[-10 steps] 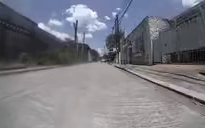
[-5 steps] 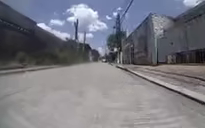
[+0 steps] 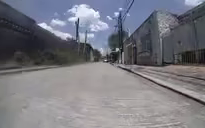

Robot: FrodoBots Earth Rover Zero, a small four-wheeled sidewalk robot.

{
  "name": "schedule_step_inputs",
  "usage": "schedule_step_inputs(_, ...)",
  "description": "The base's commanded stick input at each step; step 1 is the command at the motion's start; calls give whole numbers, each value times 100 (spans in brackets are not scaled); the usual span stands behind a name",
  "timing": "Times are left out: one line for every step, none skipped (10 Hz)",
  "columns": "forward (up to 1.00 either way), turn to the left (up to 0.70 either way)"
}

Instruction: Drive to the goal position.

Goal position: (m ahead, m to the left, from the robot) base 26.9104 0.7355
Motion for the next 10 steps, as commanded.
schedule_step_inputs(85,0)
schedule_step_inputs(85,0)
schedule_step_inputs(85,0)
schedule_step_inputs(85,0)
schedule_step_inputs(85,0)
schedule_step_inputs(85,-16)
schedule_step_inputs(85,-32)
schedule_step_inputs(85,-30)
schedule_step_inputs(85,-17)
schedule_step_inputs(85,-3)
